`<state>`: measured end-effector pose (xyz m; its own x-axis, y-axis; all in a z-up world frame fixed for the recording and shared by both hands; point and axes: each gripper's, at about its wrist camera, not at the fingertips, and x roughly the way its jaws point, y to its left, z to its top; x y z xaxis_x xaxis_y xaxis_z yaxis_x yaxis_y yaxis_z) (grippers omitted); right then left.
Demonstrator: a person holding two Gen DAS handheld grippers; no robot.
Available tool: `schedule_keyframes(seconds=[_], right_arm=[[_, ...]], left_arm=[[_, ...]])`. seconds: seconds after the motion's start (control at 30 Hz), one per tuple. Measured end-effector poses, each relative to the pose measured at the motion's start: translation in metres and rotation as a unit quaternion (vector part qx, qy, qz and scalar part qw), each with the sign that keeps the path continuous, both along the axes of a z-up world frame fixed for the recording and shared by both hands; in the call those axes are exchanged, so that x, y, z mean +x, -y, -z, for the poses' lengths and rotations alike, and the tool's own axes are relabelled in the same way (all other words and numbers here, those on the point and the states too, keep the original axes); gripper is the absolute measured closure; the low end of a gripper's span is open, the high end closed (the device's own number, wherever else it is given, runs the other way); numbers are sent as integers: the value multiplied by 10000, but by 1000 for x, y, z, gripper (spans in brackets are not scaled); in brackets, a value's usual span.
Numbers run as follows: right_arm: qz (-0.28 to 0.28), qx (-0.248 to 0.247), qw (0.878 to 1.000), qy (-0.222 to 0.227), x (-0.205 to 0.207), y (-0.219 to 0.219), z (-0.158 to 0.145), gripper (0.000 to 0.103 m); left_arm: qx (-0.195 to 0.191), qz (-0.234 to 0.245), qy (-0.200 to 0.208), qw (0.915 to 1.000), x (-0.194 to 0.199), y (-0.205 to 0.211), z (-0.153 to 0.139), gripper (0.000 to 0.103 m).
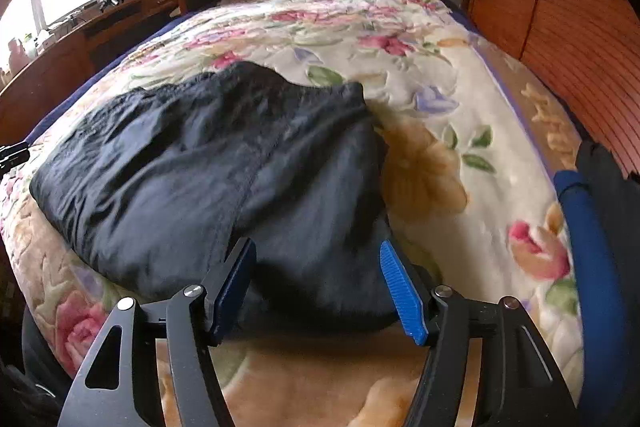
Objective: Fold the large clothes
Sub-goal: 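Open the left gripper and withdraw it from the folded jacket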
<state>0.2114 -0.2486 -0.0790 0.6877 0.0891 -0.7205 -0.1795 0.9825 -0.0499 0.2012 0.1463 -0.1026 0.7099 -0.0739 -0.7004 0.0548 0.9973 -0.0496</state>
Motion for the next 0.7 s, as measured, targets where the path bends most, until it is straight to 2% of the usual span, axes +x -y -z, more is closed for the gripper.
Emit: schedule_keyframes(seconds=[0.17,0.33,0.57,0.7], right_arm=[[87,149,9998,-90,3,3,12,33],[269,87,9995,-164,6,7,20,28],[268,244,9988,-339,7,11,31,28],[248,357,9980,-450,5,15,37,28]], left_arm=[[-25,-51,-173,9998,0,0,15,43],[-127,-102,-393,9991,-3,-1,33,43],[-163,-279,-558,9979,-12,-5,46,43],[-350,-365,-618,9968,-12,-10,53,43]])
